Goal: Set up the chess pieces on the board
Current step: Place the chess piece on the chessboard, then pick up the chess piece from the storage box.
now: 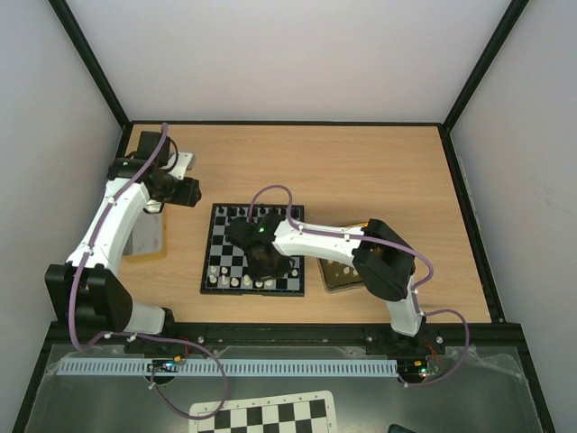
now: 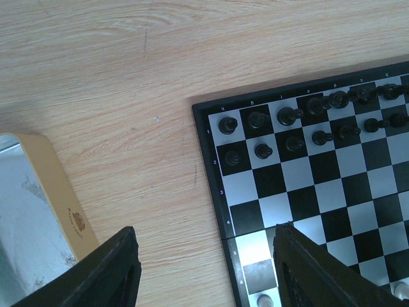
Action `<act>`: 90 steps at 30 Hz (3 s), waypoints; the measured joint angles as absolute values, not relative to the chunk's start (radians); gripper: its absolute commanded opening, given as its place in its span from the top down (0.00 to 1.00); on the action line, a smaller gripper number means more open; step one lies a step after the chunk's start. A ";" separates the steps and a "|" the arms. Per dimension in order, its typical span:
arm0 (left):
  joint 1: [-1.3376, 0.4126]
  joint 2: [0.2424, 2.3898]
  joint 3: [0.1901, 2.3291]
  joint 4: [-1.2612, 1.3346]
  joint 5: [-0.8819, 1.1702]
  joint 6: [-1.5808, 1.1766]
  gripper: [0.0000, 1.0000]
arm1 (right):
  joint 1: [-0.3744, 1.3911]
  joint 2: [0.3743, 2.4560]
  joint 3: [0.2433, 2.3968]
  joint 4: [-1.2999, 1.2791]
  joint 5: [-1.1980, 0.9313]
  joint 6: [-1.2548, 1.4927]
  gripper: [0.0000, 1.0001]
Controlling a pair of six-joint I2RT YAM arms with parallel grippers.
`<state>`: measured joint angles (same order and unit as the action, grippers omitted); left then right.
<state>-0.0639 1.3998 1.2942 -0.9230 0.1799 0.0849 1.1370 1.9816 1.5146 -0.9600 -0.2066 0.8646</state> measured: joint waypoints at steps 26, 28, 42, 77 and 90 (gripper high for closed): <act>-0.060 1.417 1.295 -0.921 0.179 0.085 0.42 | 1.126 1.982 1.481 -0.959 -0.212 0.853 0.79; -0.060 1.417 1.295 -0.921 0.179 0.085 0.42 | 1.126 1.982 1.479 -0.959 -0.212 0.853 0.79; -0.060 1.417 1.295 -0.921 0.179 0.084 0.42 | 1.125 1.982 1.480 -0.960 -0.210 0.847 0.79; -0.057 1.446 1.329 -0.918 0.171 0.085 0.43 | 1.005 1.935 1.758 -1.081 -0.026 0.778 0.71; -0.058 1.470 1.339 -0.918 0.175 0.090 0.43 | 0.598 1.567 1.317 -1.082 -0.047 0.731 0.66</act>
